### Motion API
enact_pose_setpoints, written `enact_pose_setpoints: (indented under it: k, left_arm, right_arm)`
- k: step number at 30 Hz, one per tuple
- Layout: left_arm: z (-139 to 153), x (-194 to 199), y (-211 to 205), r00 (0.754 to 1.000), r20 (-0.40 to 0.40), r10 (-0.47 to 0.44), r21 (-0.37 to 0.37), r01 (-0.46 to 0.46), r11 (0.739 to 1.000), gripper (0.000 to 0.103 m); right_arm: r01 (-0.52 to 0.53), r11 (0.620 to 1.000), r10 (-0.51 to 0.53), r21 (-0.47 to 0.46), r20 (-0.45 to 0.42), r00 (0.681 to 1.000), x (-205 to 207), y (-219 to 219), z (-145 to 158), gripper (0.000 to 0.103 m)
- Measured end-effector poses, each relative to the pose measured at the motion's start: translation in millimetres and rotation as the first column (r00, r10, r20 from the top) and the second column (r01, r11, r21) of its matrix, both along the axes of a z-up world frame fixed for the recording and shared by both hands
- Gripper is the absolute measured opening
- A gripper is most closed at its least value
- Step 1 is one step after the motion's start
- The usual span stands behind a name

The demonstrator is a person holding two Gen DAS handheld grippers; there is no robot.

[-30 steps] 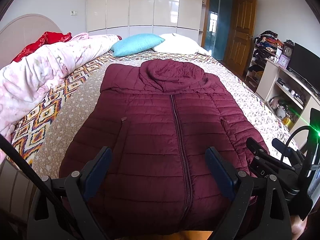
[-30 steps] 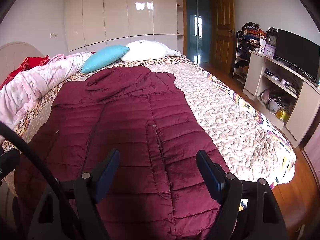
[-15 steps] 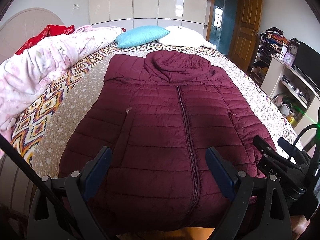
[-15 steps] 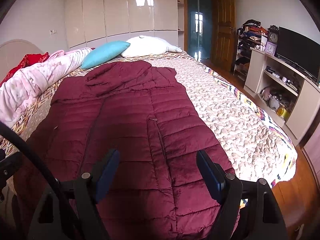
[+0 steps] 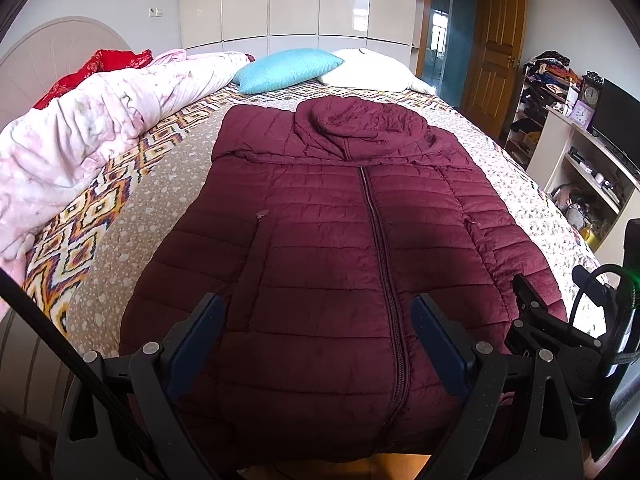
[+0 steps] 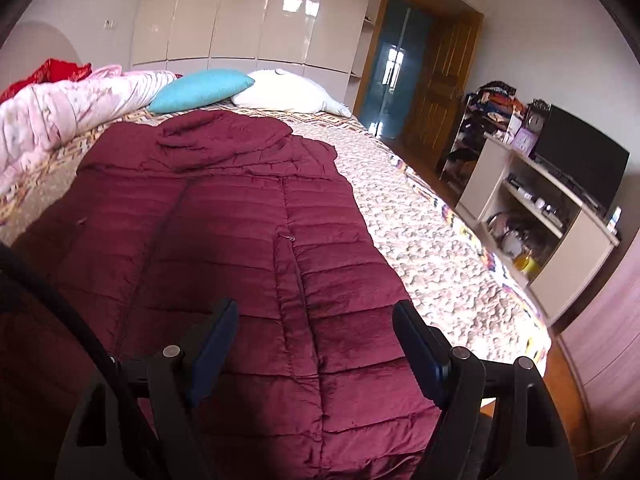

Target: Fold large clothes

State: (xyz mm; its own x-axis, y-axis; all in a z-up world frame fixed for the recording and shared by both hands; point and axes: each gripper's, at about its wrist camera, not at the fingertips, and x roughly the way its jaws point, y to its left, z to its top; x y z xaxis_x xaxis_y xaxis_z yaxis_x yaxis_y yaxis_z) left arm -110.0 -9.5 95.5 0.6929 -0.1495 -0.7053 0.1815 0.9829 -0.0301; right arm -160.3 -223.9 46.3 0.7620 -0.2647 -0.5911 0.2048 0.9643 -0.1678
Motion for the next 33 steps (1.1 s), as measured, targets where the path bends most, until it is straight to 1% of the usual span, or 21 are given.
enact_pose_setpoints:
  k: [6, 17, 33]
  left_arm:
    - [-1, -1, -2, 1.000, 0.001, -0.011, 0.011, 0.011, 1.000, 0.093]
    - [-3, -1, 0, 1.000, -0.006, -0.006, 0.008, 0.006, 1.000, 0.093]
    - [-6, 0, 2, 1.000, -0.016, -0.010, 0.011, 0.010, 1.000, 0.093]
  right_arm:
    - [0.002, 1.000, -0.002, 0.012, -0.022, 1.000, 2, -4, -3, 0.083]
    - [0.008, 1.000, -0.006, 0.030, -0.054, 0.999, 4, -3, -9, 0.083]
    - [0.005, 0.998, -0.001, 0.055, -0.073, 0.997, 6, -3, -11, 0.084]
